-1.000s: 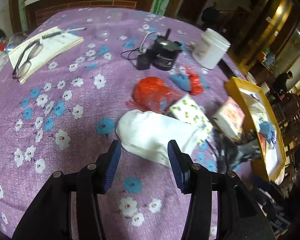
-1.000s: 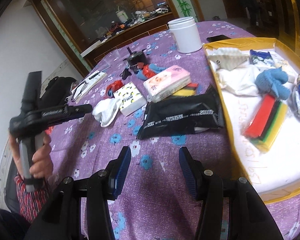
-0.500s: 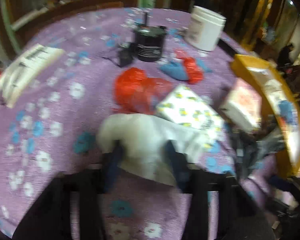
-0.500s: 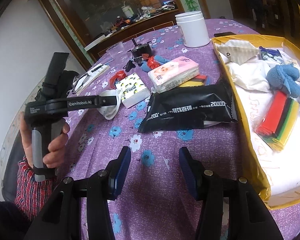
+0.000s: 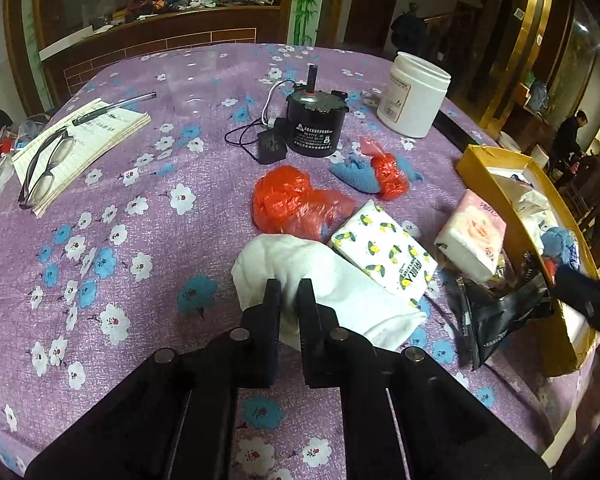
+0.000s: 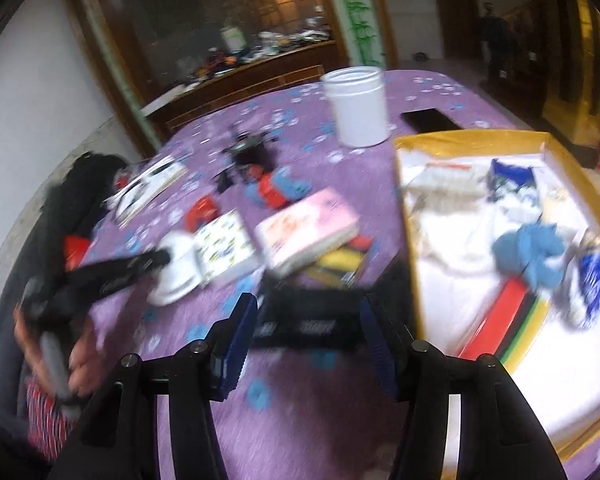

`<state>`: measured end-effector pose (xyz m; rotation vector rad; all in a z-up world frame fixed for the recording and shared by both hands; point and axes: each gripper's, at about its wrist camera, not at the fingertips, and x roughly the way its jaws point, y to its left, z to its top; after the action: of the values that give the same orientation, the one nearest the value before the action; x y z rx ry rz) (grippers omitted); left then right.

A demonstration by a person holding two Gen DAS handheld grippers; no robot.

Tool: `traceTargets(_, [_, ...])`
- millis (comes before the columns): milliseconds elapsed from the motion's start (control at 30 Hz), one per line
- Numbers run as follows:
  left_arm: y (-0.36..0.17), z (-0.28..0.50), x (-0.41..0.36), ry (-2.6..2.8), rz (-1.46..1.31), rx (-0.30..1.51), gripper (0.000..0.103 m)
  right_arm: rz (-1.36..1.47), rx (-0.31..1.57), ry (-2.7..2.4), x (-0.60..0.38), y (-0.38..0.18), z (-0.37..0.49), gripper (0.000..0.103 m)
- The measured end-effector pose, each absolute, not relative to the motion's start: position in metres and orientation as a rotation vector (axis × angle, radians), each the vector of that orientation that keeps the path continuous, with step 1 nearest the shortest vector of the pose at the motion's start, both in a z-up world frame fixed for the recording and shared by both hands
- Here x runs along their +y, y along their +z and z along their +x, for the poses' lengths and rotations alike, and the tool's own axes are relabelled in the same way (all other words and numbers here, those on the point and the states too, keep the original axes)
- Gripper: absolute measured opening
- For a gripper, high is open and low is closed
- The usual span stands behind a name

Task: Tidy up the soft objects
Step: 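Grasp the white cloth with the left tool while the right grasps the black pouch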

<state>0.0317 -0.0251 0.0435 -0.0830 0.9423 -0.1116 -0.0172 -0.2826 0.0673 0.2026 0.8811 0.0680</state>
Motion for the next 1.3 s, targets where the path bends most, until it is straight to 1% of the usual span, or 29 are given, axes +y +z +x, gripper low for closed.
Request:
traceTargets(200, [0.043, 0.032, -0.024, -0.126, -0.096, 0.960, 0.006, 0.213, 0.951, 0.024, -0.288, 0.048, 0.014, 0.058])
traceTargets(367, [0.040, 0.035, -0.019, -0.144, -0.139, 0.986, 0.006, 0.261, 1.047, 0.203, -0.263, 0.032, 0.000, 0.058])
traceTargets(467, [0.037, 0.037, -0.017, -0.153, -0.156, 1.003, 0.007, 0.240, 1.067, 0.317, -0.242, 0.033, -0.016, 0.056])
traceTargets(500, [0.037, 0.036, -0.018, -0.154, -0.155, 1.002, 0.010, 0.221, 1.056, 0.316, -0.240, 0.036, -0.020, 0.056])
traceTargets(567, [0.035, 0.038, -0.019, -0.153, -0.159, 1.011, 0.019, 0.156, 1.017, 0.279, -0.238, 0.044, -0.023, 0.056])
traceTargets(600, [0.034, 0.039, -0.019, -0.152, -0.161, 1.015, 0.026, 0.131, 1.006, 0.260, -0.238, 0.045, -0.023, 0.057])
traceTargets(633, [0.033, 0.039, -0.019, -0.150, -0.163, 1.017, 0.031, 0.122, 1.006, 0.249, -0.239, 0.045, -0.023, 0.058])
traceTargets(700, [0.033, 0.040, -0.019, -0.152, -0.168, 1.014, 0.032, 0.130, 1.016, 0.251, -0.240, 0.044, -0.021, 0.058])
traceTargets(733, [0.033, 0.040, -0.019, -0.159, -0.172, 1.015, 0.034, 0.127, 1.021, 0.251, -0.238, 0.042, -0.022, 0.058])
traceTargets(767, [0.032, 0.041, -0.020, -0.166, -0.174, 1.017, 0.038, 0.118, 1.020, 0.245, -0.236, 0.042, -0.023, 0.058])
traceTargets(800, [0.031, 0.043, -0.022, -0.167, -0.172, 1.021, 0.049, 0.112, 1.019, 0.242, -0.237, 0.041, -0.025, 0.058])
traceTargets(833, [0.030, 0.044, -0.025, -0.161, -0.160, 1.027, 0.058, 0.101, 1.019, 0.239, -0.234, 0.040, -0.026, 0.058])
traceTargets(933, [0.023, 0.048, -0.040, -0.132, -0.073, 1.045, 0.065, 0.050, 1.024, 0.211, -0.222, 0.032, -0.025, 0.058])
traceTargets(1000, [0.021, 0.047, -0.048, -0.108, -0.004, 1.036, 0.066, 0.000, 1.044, 0.178, -0.214, 0.024, -0.023, 0.057])
traceTargets(1033, [0.022, 0.045, -0.052, -0.098, 0.024, 1.020, 0.066, -0.020, 1.050, 0.164, -0.210, 0.020, -0.022, 0.055])
traceTargets(1067, [0.022, 0.045, -0.053, -0.094, 0.031, 1.016, 0.066, -0.039, 1.060, 0.156, -0.207, 0.016, -0.021, 0.049])
traceTargets(1100, [0.021, 0.045, -0.053, -0.089, 0.032, 1.016, 0.059, -0.051, 1.066, 0.150, -0.204, 0.012, -0.021, 0.045])
traceTargets(1133, [0.020, 0.046, -0.052, -0.078, 0.038, 1.023, 0.042, -0.055, 1.060, 0.144, -0.203, 0.011, -0.022, 0.043])
traceTargets(1167, [0.021, 0.045, -0.051, -0.069, 0.044, 1.015, 0.039, -0.059, 1.048, 0.145, -0.202, 0.012, -0.024, 0.039])
traceTargets(1200, [0.022, 0.044, -0.051, -0.072, 0.044, 1.011, 0.019, -0.061, 1.040, 0.147, -0.202, 0.013, -0.026, 0.037])
traceTargets(1233, [0.023, 0.042, -0.051, -0.071, 0.055, 1.001, 0.012, -0.058, 1.031, 0.150, -0.202, 0.014, -0.026, 0.034])
traceTargets(1300, [0.025, 0.037, -0.054, -0.042, 0.090, 0.973, 0.011, -0.039, 1.012, 0.159, -0.204, 0.015, -0.028, 0.032])
